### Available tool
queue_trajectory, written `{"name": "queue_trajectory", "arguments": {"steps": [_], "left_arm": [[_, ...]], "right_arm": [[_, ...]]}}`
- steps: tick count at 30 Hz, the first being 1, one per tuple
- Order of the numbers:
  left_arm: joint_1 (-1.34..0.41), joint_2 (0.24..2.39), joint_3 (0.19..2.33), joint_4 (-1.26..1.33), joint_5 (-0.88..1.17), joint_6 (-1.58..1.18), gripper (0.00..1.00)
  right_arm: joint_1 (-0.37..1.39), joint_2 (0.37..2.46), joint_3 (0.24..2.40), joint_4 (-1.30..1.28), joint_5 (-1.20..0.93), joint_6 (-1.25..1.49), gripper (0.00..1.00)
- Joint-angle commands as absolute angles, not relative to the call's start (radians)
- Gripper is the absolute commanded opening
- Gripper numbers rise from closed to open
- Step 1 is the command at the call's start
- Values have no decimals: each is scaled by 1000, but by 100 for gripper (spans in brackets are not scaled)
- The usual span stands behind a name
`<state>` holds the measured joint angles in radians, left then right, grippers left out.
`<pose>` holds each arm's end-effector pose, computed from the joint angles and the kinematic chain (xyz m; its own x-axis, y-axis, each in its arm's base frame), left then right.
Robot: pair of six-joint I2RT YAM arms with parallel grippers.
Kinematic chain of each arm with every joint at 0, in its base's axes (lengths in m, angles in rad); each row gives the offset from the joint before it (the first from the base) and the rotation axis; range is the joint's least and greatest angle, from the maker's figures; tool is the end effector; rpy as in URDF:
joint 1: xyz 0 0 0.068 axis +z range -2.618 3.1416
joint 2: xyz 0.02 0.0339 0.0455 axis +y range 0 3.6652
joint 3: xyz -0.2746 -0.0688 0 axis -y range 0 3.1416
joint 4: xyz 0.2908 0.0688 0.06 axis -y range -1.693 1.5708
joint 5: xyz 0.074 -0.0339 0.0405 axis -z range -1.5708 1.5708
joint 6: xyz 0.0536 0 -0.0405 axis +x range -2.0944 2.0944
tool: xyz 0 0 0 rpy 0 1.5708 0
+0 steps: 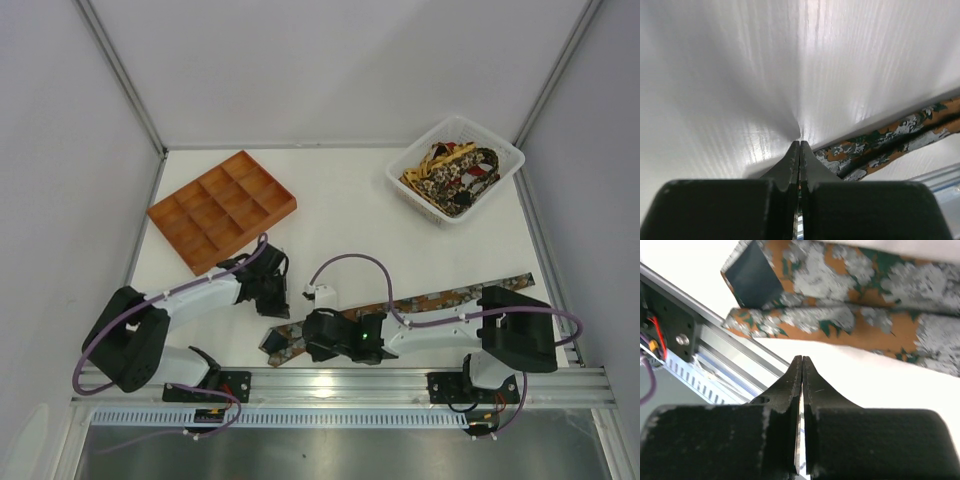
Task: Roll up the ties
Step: Flatten the tie
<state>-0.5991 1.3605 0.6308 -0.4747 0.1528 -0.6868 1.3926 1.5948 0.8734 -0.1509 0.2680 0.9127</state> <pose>0.2142 -0.1561 0.1144 -0.9782 -0.0909 -0.1869 -0.0231 0.9412 -0.3370 0.0787 0.3571 0.1448 -0.8100 -0.1931 -0.5537 -0.4546 0.8033 0.3847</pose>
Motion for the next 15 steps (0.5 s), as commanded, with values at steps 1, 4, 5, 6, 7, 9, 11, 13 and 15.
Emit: {"name": "queue_trajectory", "arguments": {"steps": [1,4,5,6,7,9,11,13,15], "left_arm": [[-594,1355,727,-557,37,-630,2],[-594,1379,781,-575,14,-612,9],[-594,1393,790,-577,5,-604,11],[-591,1416,793,-568,5,-601,13],[-591,1433,793,-563,6,-600,13],[-589,1460,782,-528,44,-595,13],[-589,1503,756,-509,73,-600,11],[-589,1537,727,-483,93,-607,8],[-589,1548,709,-463,116,-617,4]], "right_arm": [[1405,1572,831,-134,279,931,0],[1425,1598,838,-121,288,936,0],[1430,1608,842,-117,287,942,0],[1433,1635,844,-115,287,946,0],[1437,1647,853,-104,293,948,0],[1451,1676,864,-101,307,950,0],[1456,1710,877,-95,322,954,0],[1462,1729,885,-81,328,956,0],[1465,1730,888,-72,331,951,0]]}}
